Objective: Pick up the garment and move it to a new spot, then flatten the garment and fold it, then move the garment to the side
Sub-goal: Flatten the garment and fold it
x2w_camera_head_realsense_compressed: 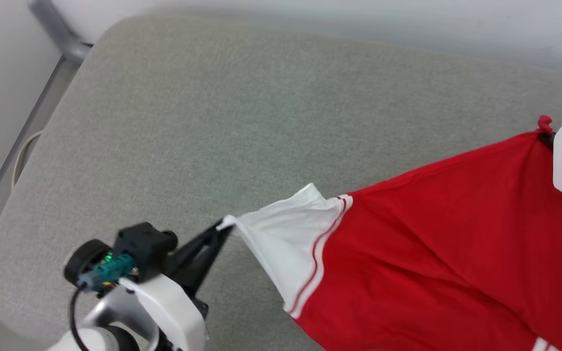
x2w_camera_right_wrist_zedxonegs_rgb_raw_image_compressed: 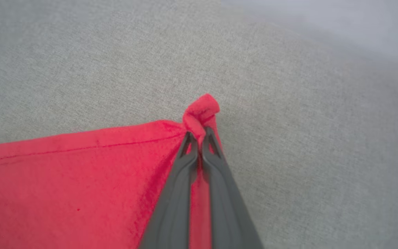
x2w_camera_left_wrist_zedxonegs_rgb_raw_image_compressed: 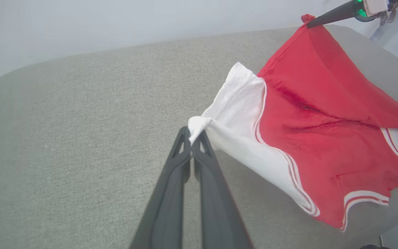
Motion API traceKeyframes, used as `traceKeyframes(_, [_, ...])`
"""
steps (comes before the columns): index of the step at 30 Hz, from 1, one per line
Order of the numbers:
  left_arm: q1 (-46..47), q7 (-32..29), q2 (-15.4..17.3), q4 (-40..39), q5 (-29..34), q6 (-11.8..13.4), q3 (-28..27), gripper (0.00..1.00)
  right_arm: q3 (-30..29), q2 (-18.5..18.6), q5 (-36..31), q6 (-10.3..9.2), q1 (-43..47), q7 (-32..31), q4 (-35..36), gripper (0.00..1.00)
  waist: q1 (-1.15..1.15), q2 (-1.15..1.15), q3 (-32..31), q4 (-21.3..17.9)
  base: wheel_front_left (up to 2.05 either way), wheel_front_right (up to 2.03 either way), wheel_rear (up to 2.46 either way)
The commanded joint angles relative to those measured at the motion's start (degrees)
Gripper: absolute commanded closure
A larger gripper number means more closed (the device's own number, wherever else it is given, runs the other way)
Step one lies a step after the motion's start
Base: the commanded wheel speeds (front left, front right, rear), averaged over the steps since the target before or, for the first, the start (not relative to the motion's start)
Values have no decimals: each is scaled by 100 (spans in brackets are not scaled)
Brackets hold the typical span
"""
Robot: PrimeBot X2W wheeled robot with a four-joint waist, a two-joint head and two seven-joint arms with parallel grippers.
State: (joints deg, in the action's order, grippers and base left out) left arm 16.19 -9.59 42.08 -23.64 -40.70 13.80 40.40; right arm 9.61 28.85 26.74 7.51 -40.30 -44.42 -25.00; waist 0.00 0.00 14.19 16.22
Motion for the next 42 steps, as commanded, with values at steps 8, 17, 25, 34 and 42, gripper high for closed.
traceKeyframes(8, [119,141,295,-129,-184,143,-475,100,149,141,433,-4,-15,474,334,100,0,0,-674,-666,0,0,0])
traceKeyframes(17, [644,238,401,-203,-331,252,-1101,100,31,198,643,-4,53,796,1173,100,0,0,-1062,-1190,0,0,0])
traceKeyframes(25, [1254,246,532,-308,-415,282,-1624,100,-341,114,703,-4,88,850,2139,100,0,0,-1153,-1513,0,0,0])
traceKeyframes(34, [2302,314,610,-249,-35,164,-1865,100,-695,-70,490,-4,-22,755,2907,100,0,0,-1100,-1725,0,0,0])
traceKeyframes(42, [3276,273,686,-69,327,28,-1979,100,-1063,-302,339,-5,-236,714,3383,100,0,0,-791,-1815,0,0,0])
